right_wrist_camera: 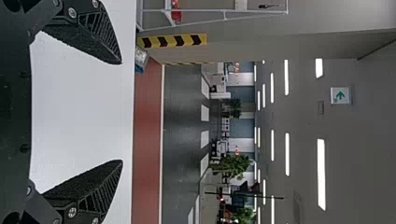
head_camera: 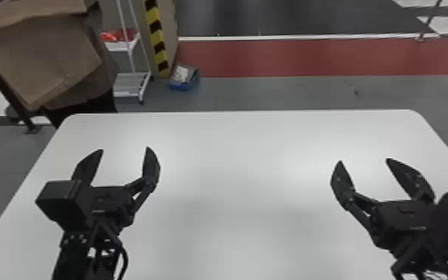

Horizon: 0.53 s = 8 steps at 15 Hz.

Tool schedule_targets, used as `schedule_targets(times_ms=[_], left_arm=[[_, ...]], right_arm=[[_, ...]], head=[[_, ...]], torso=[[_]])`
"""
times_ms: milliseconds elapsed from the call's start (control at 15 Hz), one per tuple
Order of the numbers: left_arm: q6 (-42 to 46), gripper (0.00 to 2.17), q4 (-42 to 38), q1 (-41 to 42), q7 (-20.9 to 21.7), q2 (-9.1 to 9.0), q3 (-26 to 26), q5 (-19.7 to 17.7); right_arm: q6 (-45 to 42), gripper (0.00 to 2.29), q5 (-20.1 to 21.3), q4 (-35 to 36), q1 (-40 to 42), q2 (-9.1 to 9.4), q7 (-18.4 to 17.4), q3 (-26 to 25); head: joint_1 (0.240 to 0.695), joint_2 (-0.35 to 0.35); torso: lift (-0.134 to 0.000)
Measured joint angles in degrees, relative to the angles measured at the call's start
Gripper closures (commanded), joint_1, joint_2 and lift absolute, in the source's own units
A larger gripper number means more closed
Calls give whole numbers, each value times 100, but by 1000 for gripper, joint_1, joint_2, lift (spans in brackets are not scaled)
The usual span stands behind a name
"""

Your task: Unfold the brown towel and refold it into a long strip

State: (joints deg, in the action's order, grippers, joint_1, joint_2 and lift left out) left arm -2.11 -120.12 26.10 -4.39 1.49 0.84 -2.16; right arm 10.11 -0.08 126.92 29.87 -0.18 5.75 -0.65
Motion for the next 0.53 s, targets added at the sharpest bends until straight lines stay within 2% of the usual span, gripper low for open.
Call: schedule_targets(times_ms=[533], left_arm=[[16,87,21,9,9,9,-5,30]], right_arm=[[2,137,-9,39,56,0,25,-76]], head=[[695,43]], torso=[[-122]])
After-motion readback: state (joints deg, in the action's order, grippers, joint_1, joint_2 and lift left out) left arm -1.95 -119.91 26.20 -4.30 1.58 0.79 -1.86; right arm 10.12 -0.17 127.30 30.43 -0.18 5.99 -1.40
